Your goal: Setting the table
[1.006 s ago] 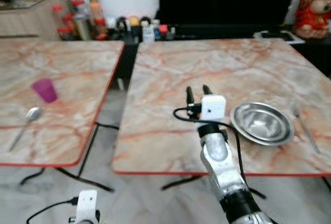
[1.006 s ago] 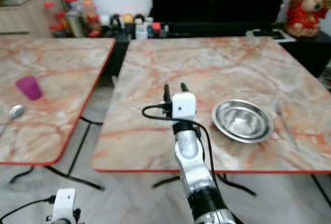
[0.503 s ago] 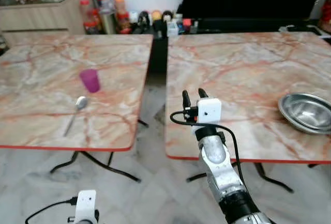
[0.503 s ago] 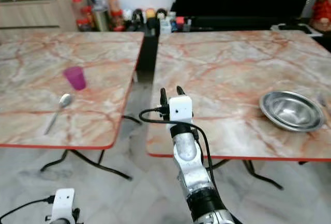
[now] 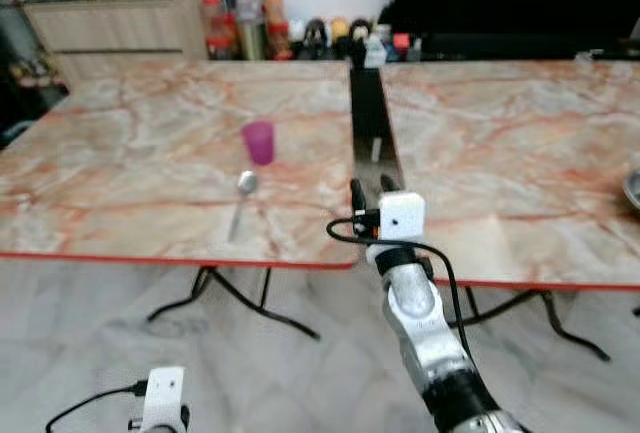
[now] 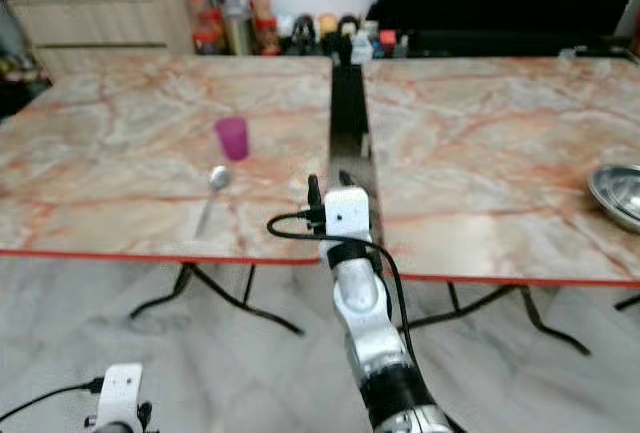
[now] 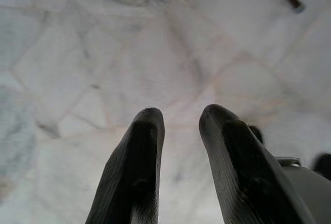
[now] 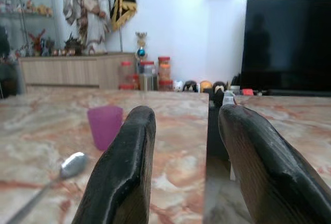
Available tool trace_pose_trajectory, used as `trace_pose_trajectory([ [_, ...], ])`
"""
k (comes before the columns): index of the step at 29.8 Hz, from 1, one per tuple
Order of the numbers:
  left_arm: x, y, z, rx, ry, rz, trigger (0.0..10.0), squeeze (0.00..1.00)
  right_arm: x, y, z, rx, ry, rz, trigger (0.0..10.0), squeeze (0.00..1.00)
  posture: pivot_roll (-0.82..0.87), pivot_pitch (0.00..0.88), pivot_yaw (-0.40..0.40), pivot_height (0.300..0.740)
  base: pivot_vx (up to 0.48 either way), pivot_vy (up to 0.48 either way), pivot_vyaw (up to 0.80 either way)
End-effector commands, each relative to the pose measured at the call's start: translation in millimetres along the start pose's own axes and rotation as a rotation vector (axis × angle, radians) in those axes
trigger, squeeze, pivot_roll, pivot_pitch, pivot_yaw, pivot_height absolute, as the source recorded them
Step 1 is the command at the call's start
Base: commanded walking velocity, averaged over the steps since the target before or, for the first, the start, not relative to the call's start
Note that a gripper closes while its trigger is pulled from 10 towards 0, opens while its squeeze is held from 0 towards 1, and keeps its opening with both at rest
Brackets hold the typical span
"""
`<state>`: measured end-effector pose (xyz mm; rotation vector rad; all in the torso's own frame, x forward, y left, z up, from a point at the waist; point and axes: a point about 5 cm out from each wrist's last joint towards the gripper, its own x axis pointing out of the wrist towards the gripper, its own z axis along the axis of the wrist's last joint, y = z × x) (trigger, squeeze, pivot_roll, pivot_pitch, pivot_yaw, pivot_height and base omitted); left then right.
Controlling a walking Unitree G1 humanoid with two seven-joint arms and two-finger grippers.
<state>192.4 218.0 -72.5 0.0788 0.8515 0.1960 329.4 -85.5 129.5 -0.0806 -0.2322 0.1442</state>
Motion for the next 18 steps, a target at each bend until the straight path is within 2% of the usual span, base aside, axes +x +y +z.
trace_pose_trajectory([
  [1,0.7,-0.5,2.6,0.003,-0.004,-0.001,10.0,0.00,-2.4,-5.6,-5.0,0.004,0.021,-0.023,10.0,0.00,0.00,0.000,0.045,0.740,0.000,0.480,0.00],
  [18,1.4,2.9,5.8,0.008,-0.012,0.006,10.0,0.00,-2.8,-4.8,-8.2,0.008,0.040,-0.035,10.0,0.00,0.01,0.000,0.055,0.740,0.000,0.473,0.00],
])
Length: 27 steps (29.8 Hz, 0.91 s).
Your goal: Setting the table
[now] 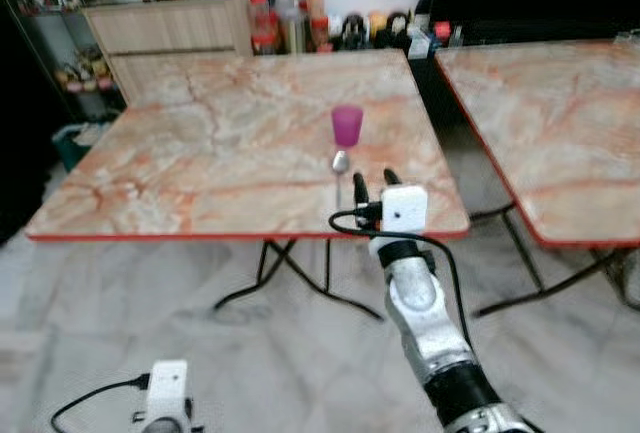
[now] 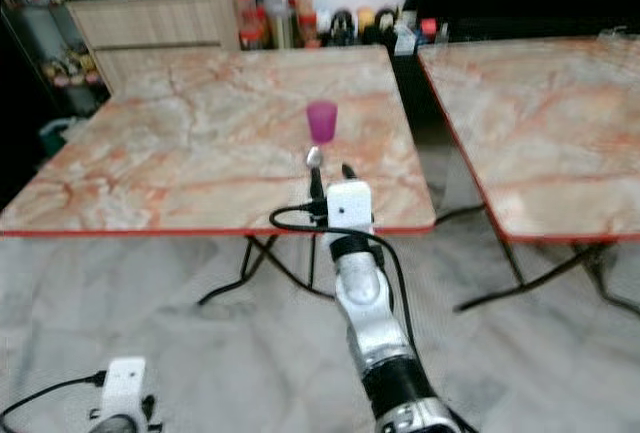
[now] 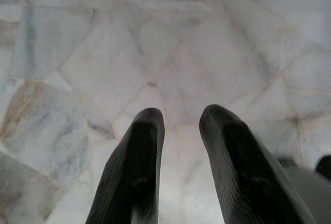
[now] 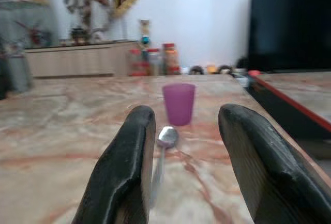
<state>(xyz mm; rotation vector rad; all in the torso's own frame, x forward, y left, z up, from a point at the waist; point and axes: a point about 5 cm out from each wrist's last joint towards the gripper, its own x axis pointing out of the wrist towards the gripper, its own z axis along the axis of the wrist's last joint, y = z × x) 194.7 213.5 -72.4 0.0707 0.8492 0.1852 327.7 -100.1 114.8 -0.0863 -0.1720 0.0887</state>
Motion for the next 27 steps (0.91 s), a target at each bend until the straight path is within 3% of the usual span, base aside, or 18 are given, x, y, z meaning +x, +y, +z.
trace_pose_trajectory([
  [1,0.9,7.8,4.1,0.013,-0.011,0.020,10.0,0.00,3.6,8.2,6.8,0.015,-0.022,0.018,10.0,0.00,0.01,0.000,0.055,0.740,0.000,0.281,0.00],
  [15,0.8,3.3,5.5,0.017,-0.028,-0.009,10.0,0.00,3.5,7.4,3.5,0.002,-0.008,0.009,10.0,0.00,0.00,0.000,0.060,0.740,0.000,0.020,0.00],
  [22,1.3,1.6,7.4,0.022,-0.031,-0.011,10.0,0.00,5.3,6.9,3.5,0.025,0.002,0.011,10.0,0.00,0.00,0.000,0.058,0.740,0.261,0.000,0.00],
  [27,1.1,0.3,6.7,0.018,-0.030,-0.012,10.0,0.00,5.5,7.2,4.7,0.028,-0.009,0.015,10.0,0.00,0.00,0.000,0.046,0.740,0.270,0.000,-0.62],
])
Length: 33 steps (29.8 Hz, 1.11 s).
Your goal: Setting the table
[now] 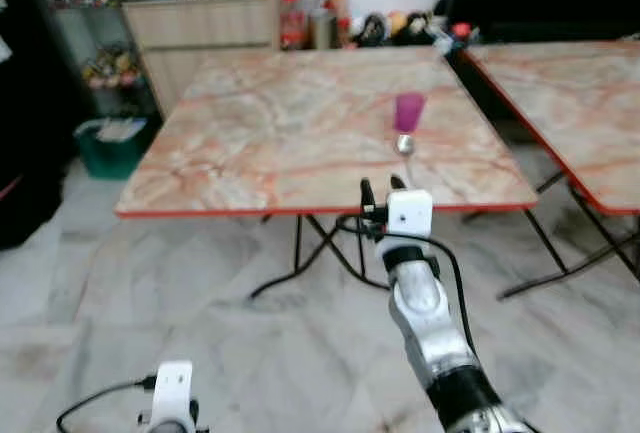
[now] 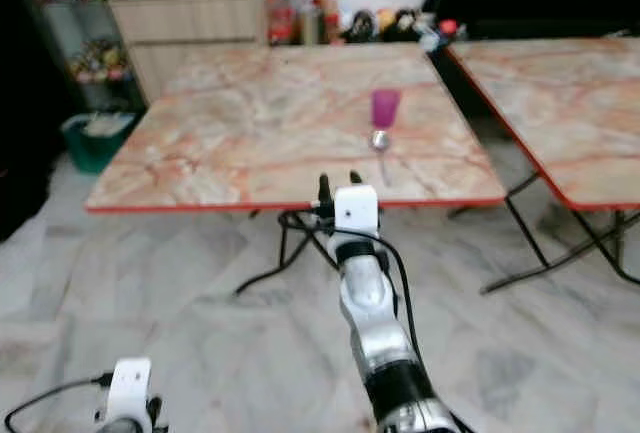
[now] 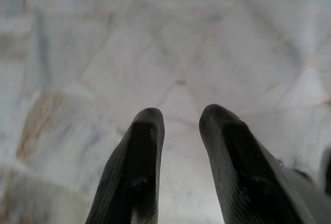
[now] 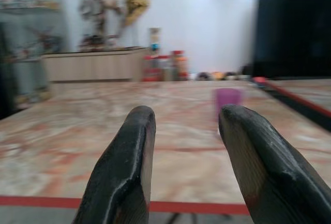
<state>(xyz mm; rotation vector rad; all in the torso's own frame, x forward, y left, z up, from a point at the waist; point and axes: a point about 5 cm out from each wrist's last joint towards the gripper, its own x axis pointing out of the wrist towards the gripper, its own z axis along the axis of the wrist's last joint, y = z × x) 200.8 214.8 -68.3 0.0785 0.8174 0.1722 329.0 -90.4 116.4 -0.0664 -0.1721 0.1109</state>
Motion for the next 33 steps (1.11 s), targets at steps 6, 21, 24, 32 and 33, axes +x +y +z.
trace_pose_trajectory([
  [6,-1.0,-2.7,-4.0,0.001,0.012,-0.004,10.0,0.00,2.8,-1.2,4.0,-0.011,-0.017,0.007,10.0,0.00,0.00,0.000,0.042,0.740,0.280,0.000,0.00],
  [21,-0.6,-4.8,-2.6,-0.005,0.010,-0.006,10.0,0.00,3.0,-2.1,4.9,-0.021,-0.018,0.020,10.0,0.00,0.00,0.000,0.038,0.740,0.278,0.000,0.00],
  [24,-0.7,-5.1,-2.8,-0.007,0.010,-0.005,10.0,0.00,3.6,-2.5,6.2,-0.044,-0.025,0.025,10.0,0.00,0.00,0.000,0.037,0.740,0.277,0.000,0.00],
  [32,-1.3,-5.2,-5.1,-0.007,0.015,-0.004,10.0,0.00,2.5,0.5,6.5,-0.051,-0.033,0.045,10.0,0.00,0.00,0.000,0.037,0.740,0.278,0.000,0.16],
  [33,-1.3,-5.2,-5.1,-0.007,0.015,-0.005,10.0,0.00,2.5,0.6,6.8,-0.048,-0.034,0.044,10.0,0.00,0.00,0.000,0.037,0.740,0.281,0.000,0.00],
])
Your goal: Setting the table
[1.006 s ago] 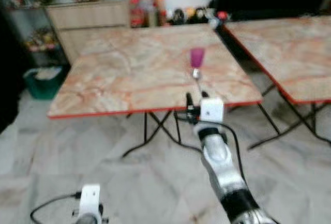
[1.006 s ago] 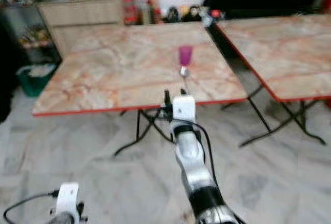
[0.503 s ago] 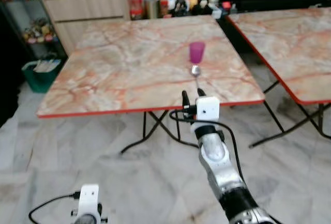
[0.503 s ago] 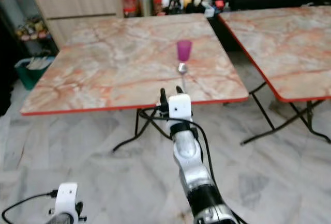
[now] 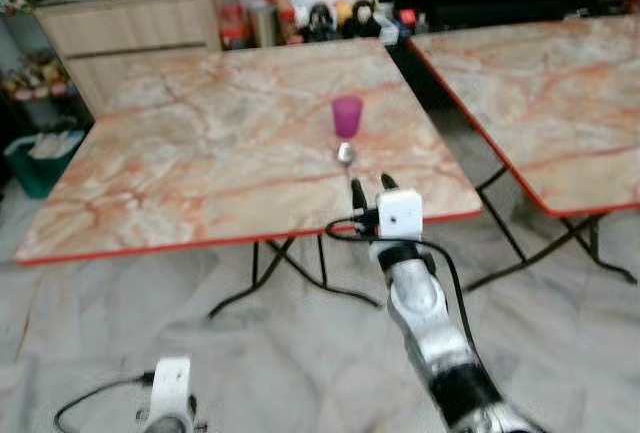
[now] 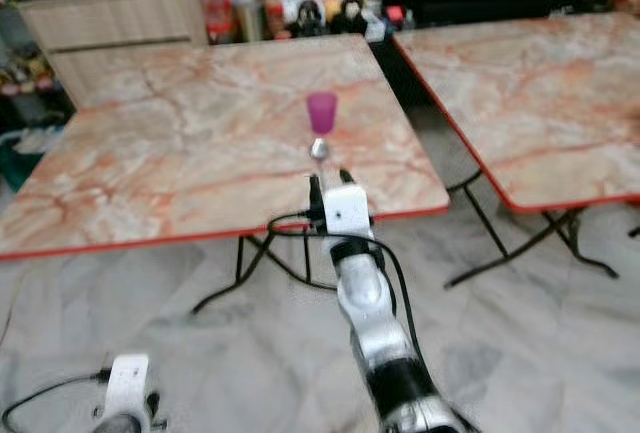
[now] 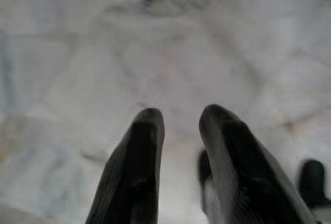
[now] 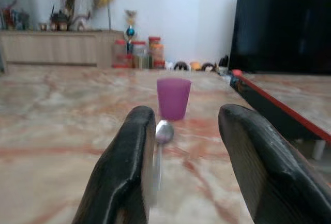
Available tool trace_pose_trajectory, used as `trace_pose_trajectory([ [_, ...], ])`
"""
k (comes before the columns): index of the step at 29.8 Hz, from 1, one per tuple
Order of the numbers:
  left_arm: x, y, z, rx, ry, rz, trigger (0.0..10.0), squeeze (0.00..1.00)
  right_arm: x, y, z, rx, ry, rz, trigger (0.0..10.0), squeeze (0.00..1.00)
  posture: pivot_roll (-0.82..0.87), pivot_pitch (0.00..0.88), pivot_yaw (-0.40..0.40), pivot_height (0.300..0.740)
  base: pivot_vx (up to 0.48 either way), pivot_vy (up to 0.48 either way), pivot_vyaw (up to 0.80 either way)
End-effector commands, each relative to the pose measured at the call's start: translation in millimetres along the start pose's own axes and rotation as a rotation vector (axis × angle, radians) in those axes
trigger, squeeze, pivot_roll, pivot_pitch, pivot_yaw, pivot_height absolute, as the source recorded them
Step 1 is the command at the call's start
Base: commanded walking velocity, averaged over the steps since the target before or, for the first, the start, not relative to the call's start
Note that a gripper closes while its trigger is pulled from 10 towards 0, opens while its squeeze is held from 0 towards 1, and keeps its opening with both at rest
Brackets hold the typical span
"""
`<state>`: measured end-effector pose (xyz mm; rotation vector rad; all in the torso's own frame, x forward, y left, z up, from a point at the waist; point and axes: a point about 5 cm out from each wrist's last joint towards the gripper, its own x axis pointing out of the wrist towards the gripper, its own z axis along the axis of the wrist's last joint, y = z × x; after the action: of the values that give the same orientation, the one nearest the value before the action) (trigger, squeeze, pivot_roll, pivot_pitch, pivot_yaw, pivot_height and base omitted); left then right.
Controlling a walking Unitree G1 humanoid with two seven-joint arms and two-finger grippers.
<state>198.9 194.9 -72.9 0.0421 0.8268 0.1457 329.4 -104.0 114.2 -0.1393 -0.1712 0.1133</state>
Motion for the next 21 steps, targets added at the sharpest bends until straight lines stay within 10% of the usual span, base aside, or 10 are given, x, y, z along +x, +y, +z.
trace_pose_trajectory([
  [1,-0.2,14.7,-0.3,0.014,0.005,0.033,10.0,0.00,4.2,13.1,10.8,0.024,-0.040,0.034,10.0,0.00,0.00,0.000,0.037,0.740,0.281,0.000,0.00],
  [21,0.8,15.0,3.2,0.039,-0.003,0.019,10.0,0.00,3.1,17.5,10.2,0.041,-0.042,0.043,10.0,0.00,-0.01,0.000,0.047,0.740,0.285,0.000,0.13],
])
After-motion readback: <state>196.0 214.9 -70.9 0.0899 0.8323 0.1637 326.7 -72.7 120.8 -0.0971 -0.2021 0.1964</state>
